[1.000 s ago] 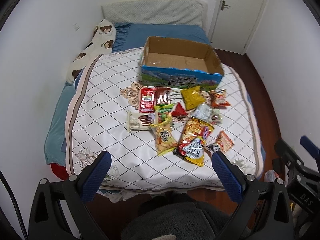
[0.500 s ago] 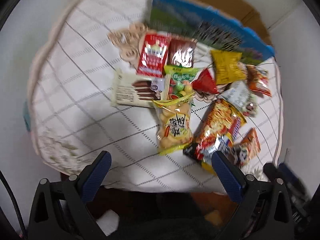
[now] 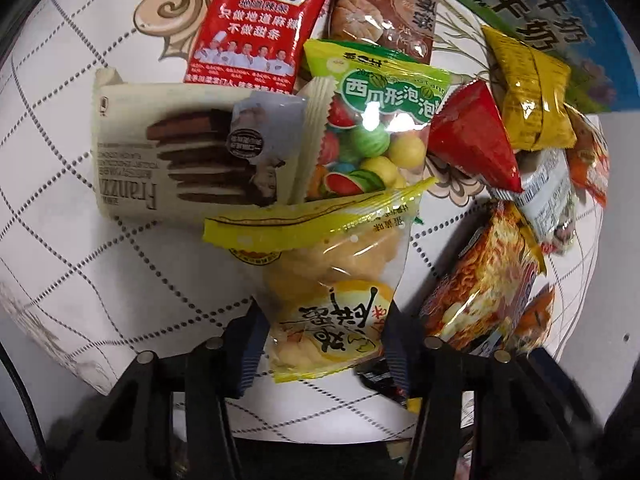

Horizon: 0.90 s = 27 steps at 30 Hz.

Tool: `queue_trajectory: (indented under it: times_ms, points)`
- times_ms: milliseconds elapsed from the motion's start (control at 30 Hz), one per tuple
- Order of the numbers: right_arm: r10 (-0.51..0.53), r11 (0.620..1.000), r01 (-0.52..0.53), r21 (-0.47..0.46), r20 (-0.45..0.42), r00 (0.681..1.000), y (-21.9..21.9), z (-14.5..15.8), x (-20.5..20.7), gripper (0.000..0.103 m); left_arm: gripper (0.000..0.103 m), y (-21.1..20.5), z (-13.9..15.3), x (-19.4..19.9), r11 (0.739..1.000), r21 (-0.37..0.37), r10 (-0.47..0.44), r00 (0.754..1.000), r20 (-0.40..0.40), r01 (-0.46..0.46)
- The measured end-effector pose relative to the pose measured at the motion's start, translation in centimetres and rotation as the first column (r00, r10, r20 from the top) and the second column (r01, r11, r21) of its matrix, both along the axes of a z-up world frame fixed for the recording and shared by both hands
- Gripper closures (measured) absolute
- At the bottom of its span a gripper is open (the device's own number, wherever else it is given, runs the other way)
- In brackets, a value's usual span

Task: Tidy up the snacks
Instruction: 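Grasp the yellow bread bag with the left tool while the right tool grasps the Sedaap noodle pack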

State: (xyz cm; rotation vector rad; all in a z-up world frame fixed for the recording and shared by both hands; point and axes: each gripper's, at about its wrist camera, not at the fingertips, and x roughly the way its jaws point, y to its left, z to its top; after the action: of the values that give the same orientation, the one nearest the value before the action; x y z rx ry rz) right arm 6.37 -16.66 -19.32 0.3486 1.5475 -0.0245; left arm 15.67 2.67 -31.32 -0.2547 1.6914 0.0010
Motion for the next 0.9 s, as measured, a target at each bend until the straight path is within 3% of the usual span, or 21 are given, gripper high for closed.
queue_trajectory:
  times_ms: [167, 233, 367, 433, 533, 600, 733, 900]
  points:
    - [-0.011, 1.0, 0.012, 0.011, -0.086, 0.996, 1.6, -3.2, 1.8, 0.0, 0.055, 1.0, 0.7, -1.8, 0.983, 0.134, -0.135, 0.989, 0.056, 0.127]
    - [-0.008, 1.0, 0.007, -0.014, -0.117, 0.993, 2.4, -4.4, 2.4, 0.0, 0.055, 1.6, 0.2, -2.2, 0.984, 0.129, -0.132, 0.99, 0.051, 0.125]
    - [0.078, 0.992, -0.089, -0.088, -0.126, 0.989, 4.1, -5.4, 2.9, 0.011, 0.053, 2.8, -1.0, -2.1, 0.994, 0.069, -0.091, 0.995, 0.027, 0.089]
    - [0.191, 0.97, -0.204, -0.13, -0.106, 0.976, 5.5, -5.1, 2.7, 0.012, 0.052, 3.5, -1.4, -2.1, 0.996, 0.049, -0.075, 0.997, 0.018, 0.074]
    - [0.397, 0.88, -0.411, -0.239, -0.109, 0.911, 7.8, -4.8, 1.7, 0.012, 0.051, 4.6, -2.1, -2.2, 0.998, 0.025, -0.056, 0.998, 0.016, 0.055]
    - [0.457, 0.837, -0.472, -0.276, -0.122, 0.881, 8.6, -4.9, 1.3, 0.012, 0.05, 4.9, -2.2, -2.2, 0.999, 0.014, -0.05, 0.999, 0.018, 0.05]
    - [0.358, 0.9, -0.373, -0.227, -0.102, 0.928, 7.2, -4.9, 1.8, 0.011, 0.05, 5.8, -2.9, -2.2, 0.998, 0.017, -0.057, 0.998, 0.037, 0.057]
    - [0.16, 0.971, -0.179, -0.156, -0.131, 0.978, 4.3, -5.8, 2.5, 0.011, 0.055, 2.7, -1.8, -2.2, 0.992, 0.061, -0.119, 0.989, 0.085, 0.114]
